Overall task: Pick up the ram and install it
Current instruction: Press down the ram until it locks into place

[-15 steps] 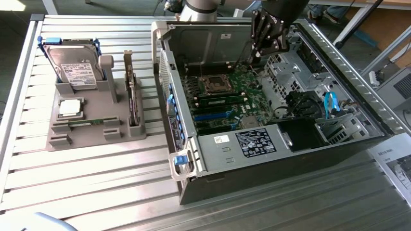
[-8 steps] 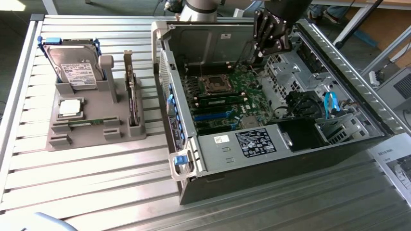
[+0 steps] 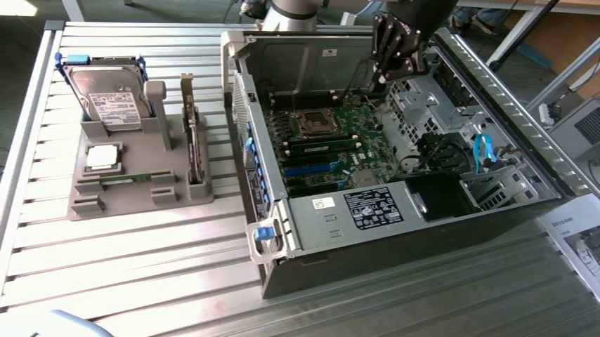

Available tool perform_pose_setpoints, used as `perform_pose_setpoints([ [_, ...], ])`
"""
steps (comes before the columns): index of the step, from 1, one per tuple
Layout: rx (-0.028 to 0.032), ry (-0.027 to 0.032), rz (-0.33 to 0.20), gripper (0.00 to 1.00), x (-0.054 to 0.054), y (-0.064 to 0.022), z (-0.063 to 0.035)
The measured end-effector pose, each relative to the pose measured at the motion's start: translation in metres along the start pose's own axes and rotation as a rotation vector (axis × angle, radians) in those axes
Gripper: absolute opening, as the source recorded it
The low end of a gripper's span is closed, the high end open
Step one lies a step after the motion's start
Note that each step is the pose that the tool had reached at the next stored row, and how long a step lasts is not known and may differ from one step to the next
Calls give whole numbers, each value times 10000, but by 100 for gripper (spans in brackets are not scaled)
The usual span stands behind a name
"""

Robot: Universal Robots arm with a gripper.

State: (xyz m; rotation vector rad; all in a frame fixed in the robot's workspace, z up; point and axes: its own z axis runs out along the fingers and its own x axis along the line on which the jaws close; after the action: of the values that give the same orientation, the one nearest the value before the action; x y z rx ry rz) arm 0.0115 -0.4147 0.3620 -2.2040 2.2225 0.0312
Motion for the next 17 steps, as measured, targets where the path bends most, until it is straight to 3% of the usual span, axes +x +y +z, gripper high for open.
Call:
perform_pose_setpoints([
  [9, 0, 1, -1, 10, -1, -127, -1],
  [17, 1, -8, 0, 10, 0, -135, 8],
])
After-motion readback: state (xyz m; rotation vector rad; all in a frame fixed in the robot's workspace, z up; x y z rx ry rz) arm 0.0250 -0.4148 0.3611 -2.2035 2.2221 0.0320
